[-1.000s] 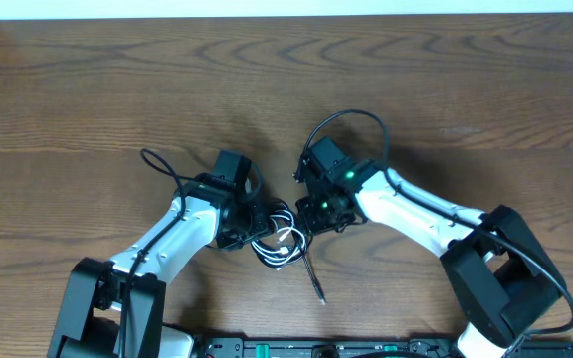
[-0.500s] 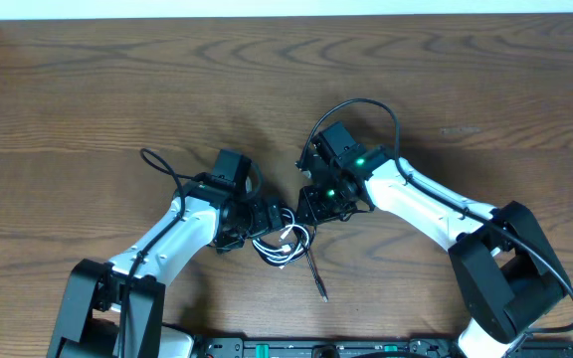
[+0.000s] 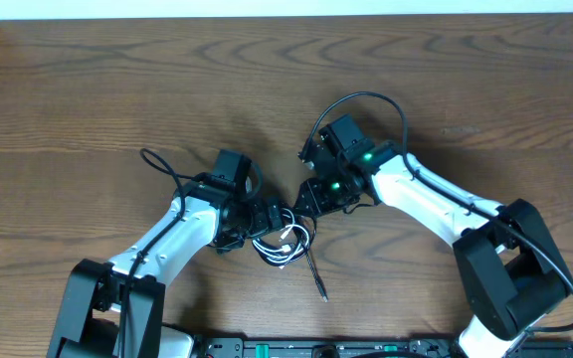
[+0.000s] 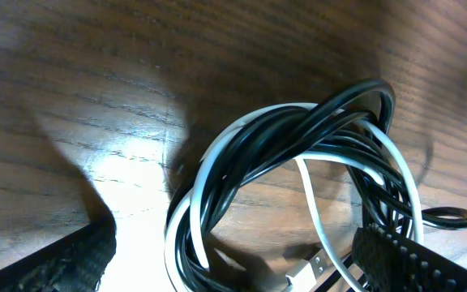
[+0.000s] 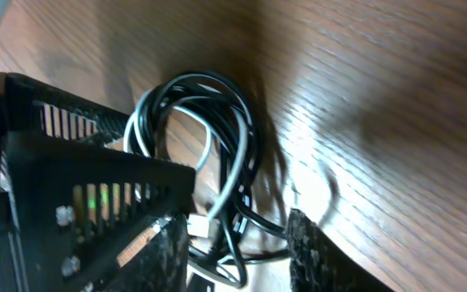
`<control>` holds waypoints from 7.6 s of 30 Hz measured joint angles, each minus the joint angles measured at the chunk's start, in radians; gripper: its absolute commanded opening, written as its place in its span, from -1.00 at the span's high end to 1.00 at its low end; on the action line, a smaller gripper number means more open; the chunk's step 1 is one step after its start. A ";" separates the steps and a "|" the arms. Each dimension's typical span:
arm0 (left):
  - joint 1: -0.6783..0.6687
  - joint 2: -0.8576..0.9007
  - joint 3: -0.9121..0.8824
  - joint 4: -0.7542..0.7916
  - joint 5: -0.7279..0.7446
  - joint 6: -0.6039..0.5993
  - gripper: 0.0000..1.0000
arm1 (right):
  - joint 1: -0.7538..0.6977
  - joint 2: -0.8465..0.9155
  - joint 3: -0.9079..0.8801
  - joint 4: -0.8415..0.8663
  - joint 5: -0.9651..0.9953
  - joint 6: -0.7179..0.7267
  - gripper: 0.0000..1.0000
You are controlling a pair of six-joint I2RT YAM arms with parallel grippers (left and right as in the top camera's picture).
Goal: Untangle cables
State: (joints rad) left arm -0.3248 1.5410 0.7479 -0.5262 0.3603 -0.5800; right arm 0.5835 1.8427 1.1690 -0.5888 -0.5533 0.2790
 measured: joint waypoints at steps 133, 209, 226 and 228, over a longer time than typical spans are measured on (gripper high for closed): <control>0.404 -0.016 -0.018 0.216 0.700 0.851 0.85 | -0.176 0.000 0.001 0.107 -0.578 0.000 0.64; 0.408 -0.016 -0.018 0.193 0.699 0.850 0.85 | -0.066 0.000 0.001 0.140 -0.153 -0.042 0.94; 0.413 -0.016 -0.018 0.193 0.687 0.850 0.86 | 0.091 0.000 0.001 0.245 0.196 0.033 0.73; 0.417 -0.016 -0.018 0.193 0.684 0.850 0.85 | 0.100 0.000 0.000 0.263 0.213 0.032 0.72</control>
State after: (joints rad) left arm 0.0917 1.5246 0.7300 -0.3328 1.0443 0.2703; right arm 0.6838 1.8427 1.1694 -0.3256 -0.3401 0.3115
